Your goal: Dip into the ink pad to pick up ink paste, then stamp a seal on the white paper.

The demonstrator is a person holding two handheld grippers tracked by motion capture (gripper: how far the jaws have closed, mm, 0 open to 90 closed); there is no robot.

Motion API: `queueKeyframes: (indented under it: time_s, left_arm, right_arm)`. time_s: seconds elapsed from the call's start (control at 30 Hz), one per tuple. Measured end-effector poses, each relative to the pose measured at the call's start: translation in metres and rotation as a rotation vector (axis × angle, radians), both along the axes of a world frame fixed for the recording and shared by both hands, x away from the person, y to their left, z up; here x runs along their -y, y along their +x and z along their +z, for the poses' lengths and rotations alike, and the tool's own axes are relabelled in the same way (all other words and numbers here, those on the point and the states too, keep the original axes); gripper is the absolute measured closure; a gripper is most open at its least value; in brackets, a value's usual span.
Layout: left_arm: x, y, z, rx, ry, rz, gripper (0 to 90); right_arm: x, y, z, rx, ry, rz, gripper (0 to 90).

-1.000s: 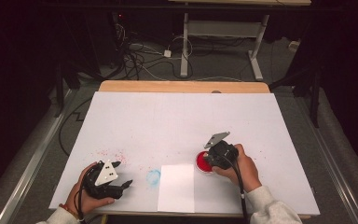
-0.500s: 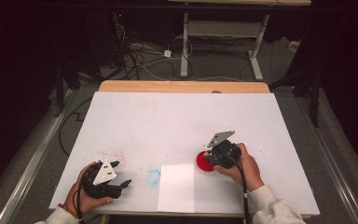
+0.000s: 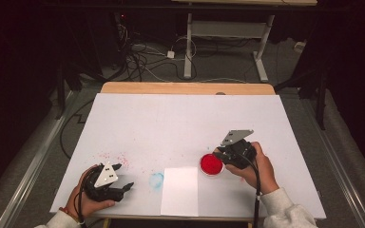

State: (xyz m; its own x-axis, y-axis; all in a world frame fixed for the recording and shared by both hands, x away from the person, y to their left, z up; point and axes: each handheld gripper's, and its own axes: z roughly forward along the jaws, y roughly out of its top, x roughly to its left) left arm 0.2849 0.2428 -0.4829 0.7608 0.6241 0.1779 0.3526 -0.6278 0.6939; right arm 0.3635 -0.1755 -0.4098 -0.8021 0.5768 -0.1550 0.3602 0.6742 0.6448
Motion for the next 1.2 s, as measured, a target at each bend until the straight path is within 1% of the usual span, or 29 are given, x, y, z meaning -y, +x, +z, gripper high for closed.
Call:
queueKeyframes:
  time_s: [0.1, 0.27, 0.4, 0.57, 0.73, 0.83, 0.97, 1.03, 1.2]
  left_arm:
    - [0.000, 0.000, 0.000, 0.000, -0.003, 0.000, 23.0]
    - [0.001, -0.001, 0.000, 0.000, 0.005, -0.004, 22.9]
    - [0.000, -0.001, 0.001, 0.002, -0.007, 0.002, 22.9]
    - [0.000, 0.001, 0.000, -0.003, 0.000, 0.005, 23.0]
    - [0.001, 0.000, 0.000, 0.000, 0.006, -0.003, 23.0]
    - [0.002, -0.001, 0.001, 0.009, 0.012, -0.008, 22.9]
    - [0.002, -0.002, 0.000, 0.004, 0.018, -0.008, 22.9]
    - [0.001, -0.003, 0.001, 0.010, 0.015, -0.006, 23.0]
    - [0.000, -0.003, 0.002, 0.014, 0.014, 0.001, 22.9]
  right_arm:
    - [0.002, -0.001, 0.004, 0.006, 0.011, -0.005, 76.1]
    - [0.005, -0.003, 0.010, 0.022, 0.032, -0.004, 76.1]
    - [0.005, -0.007, 0.018, 0.041, 0.055, -0.002, 76.1]
    - [0.004, -0.012, 0.027, 0.066, 0.074, 0.021, 76.1]
    - [0.003, -0.018, 0.035, 0.085, 0.094, 0.037, 76.1]
    - [0.003, -0.024, 0.040, 0.100, 0.100, 0.048, 76.1]
    - [0.001, -0.029, 0.046, 0.111, 0.111, 0.060, 76.1]
    - [0.000, -0.031, 0.048, 0.119, 0.113, 0.068, 76.1]
    - [-0.006, -0.036, 0.050, 0.120, 0.121, 0.092, 76.0]
